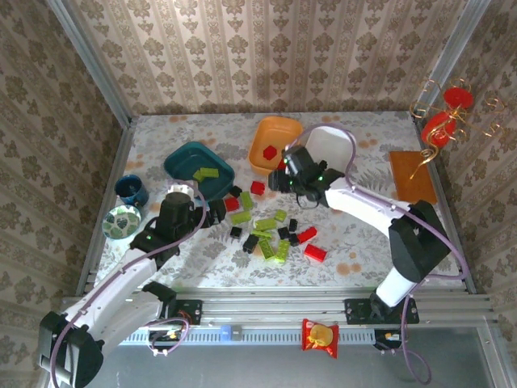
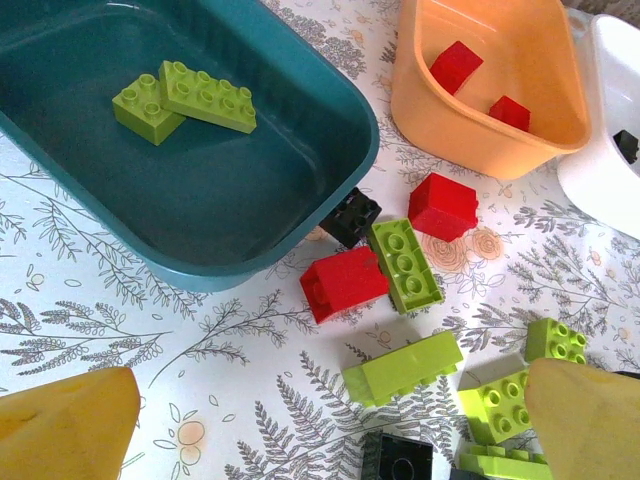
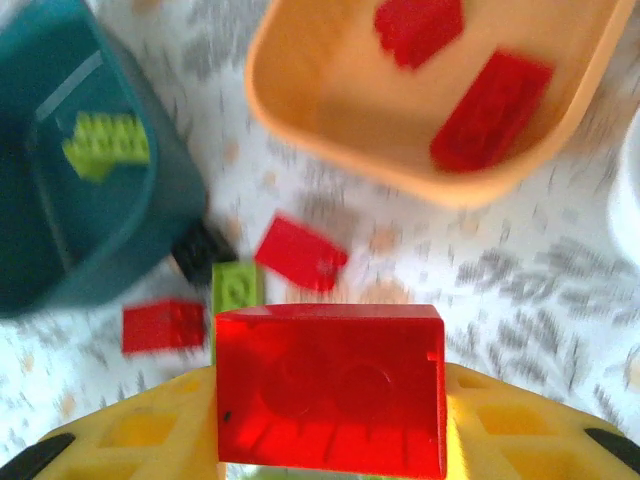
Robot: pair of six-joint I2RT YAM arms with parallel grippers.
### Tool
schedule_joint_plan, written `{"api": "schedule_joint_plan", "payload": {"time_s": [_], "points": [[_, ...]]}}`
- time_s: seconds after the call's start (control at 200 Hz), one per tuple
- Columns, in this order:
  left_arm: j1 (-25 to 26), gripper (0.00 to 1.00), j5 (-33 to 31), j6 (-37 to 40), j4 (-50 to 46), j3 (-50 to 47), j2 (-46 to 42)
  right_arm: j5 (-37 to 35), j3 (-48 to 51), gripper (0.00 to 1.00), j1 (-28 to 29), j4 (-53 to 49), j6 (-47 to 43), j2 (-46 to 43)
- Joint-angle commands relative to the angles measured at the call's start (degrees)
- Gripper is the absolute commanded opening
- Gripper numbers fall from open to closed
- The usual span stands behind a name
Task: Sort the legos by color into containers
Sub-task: Pick up the lego from the center of the table, then place the lego in the container.
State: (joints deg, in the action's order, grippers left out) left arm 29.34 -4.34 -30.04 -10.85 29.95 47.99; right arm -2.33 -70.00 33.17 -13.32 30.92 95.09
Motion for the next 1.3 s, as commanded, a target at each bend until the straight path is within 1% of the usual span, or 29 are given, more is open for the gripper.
{"api": "schedule_joint_plan", "payload": {"time_s": [0.0, 0.22, 0.38, 0.41, 0.44, 0.485, 0.51, 0.575, 0.63, 0.75, 0.86, 0.94, 1.11, 1.295], "points": [[-0.6, 1.0, 0.32, -0.63, 0.66, 0.37, -0.39, 2.15, -6.21, 0.34, -2.4, -0.16, -1.76, 5.56], [-0.69, 0.98, 2.97, -0.19, 0.66, -0.55, -0.54, 0.25, -23.35, 0.35, -4.66, -3.52, -2.23, 21.55], [-0.78, 0.96, 4.7, -0.06, 0.48, -0.65, 0.88, -1.5, -33.61, 0.38, -5.31, -6.77, -2.83, 28.98], [-0.75, 0.96, 4.97, 0.05, 0.48, -0.52, 1.39, -1.7, -35.26, 0.41, -5.35, -7.59, -3.0, 30.02], [-0.77, 0.95, 5.29, 0.15, 0.49, -0.31, 1.99, -1.7, -36.98, 0.45, -5.39, -8.4, -3.18, 30.96], [-0.69, 0.95, 5.71, 0.35, 0.34, 0.05, 2.89, -1.62, -39.33, 0.57, -5.48, -9.81, -3.31, 32.21], [-0.69, 0.95, 6.23, 0.38, 0.37, 0.26, 3.57, -1.65, -40.46, 0.61, -5.48, -10.65, -3.32, 32.65], [-0.4, 0.94, 7.44, 0.76, 0.43, 0.95, 5.39, -1.62, -41.45, 0.67, -5.48, -11.54, -3.45, 32.52], [0.36, 0.94, 7.76, 1.34, 0.04, 1.78, 7.14, -1.24, -40.22, 0.69, -5.48, -10.78, -3.57, 30.95], [3.79, 0.94, 6.77, 3.02, -1.18, 4.13, 11.5, -0.36, -33.45, 0.72, -5.31, -7.23, -3.5, 24.65], [7.67, 0.94, 5.09, 4.42, -3.44, 7.7, 17.17, 0.35, -24.29, 0.72, -5.0, -3.49, -3.08, 17.71], [9.41, 0.95, 4.07, 4.95, -5.36, 10.73, 22.48, 0.54, -17.19, 0.72, -4.69, -1.03, -2.58, 12.79], [10.94, 0.96, 2.19, 5.56, -7.25, 15.8, 32.28, 0.15, -5.57, 0.73, -4.6, 1.52, -1.52, 4.08], [11.25, 0.94, -1.76, 5.03, -8.94, 19.41, 37.0, -0.73, 1.47, 0.73, -4.66, 2.38, -1.11, -2.05]]}}
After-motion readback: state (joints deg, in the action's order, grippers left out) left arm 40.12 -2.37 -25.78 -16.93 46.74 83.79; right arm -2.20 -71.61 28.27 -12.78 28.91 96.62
